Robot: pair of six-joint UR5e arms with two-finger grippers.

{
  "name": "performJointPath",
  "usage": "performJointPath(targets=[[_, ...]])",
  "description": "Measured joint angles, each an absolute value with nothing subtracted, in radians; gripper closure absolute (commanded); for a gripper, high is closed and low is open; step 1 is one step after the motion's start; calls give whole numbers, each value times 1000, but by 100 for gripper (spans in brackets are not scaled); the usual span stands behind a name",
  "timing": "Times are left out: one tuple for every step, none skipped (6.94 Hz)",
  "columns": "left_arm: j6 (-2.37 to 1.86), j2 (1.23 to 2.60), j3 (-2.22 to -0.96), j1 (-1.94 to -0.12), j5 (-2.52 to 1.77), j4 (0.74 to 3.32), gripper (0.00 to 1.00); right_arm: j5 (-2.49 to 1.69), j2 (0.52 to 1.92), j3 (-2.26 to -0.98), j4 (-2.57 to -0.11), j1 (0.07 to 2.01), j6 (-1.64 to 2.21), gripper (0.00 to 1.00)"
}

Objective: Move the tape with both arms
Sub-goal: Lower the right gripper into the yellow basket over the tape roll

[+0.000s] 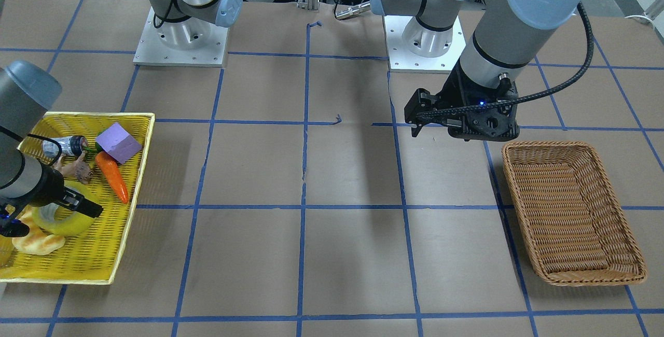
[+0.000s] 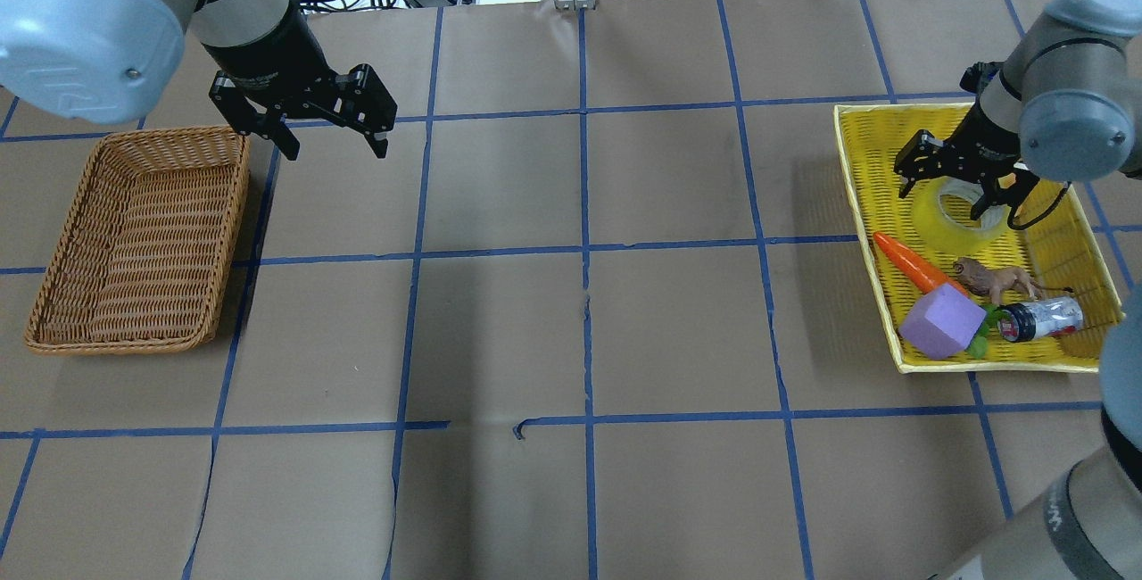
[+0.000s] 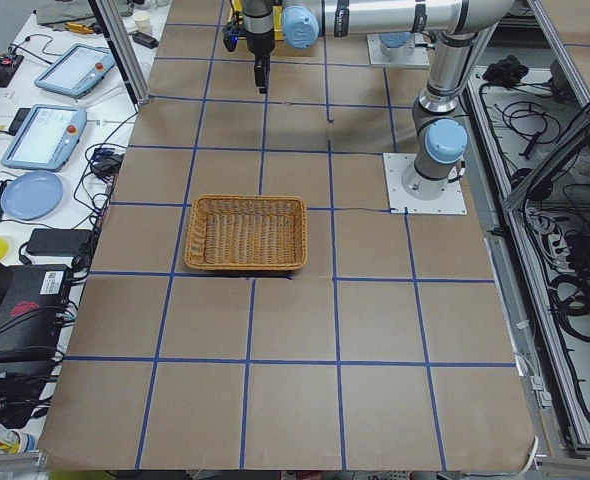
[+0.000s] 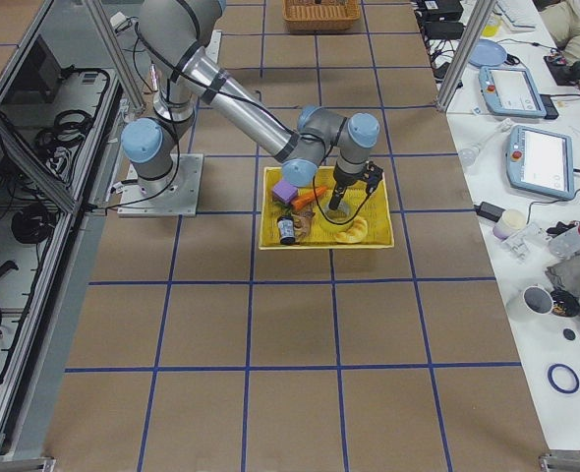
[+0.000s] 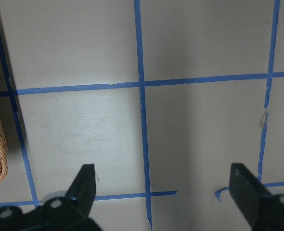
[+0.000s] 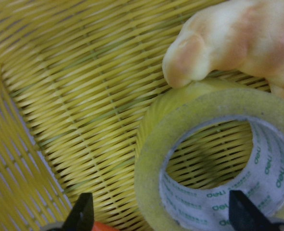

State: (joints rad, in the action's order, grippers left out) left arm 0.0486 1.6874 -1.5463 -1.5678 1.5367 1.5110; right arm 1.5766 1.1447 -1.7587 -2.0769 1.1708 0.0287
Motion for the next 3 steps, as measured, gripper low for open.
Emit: performJointPath(targets=[[49, 1687, -1546, -1568, 1536, 1511, 0, 1591, 1134, -1760, -2077, 1171, 45, 58], [48, 1687, -1546, -1568, 1536, 1511, 0, 1599, 1130, -1761, -2076, 1171, 70, 90], [48, 1687, -1546, -1568, 1536, 1511, 0, 1606, 1129, -1760, -2074, 1170, 94, 100]])
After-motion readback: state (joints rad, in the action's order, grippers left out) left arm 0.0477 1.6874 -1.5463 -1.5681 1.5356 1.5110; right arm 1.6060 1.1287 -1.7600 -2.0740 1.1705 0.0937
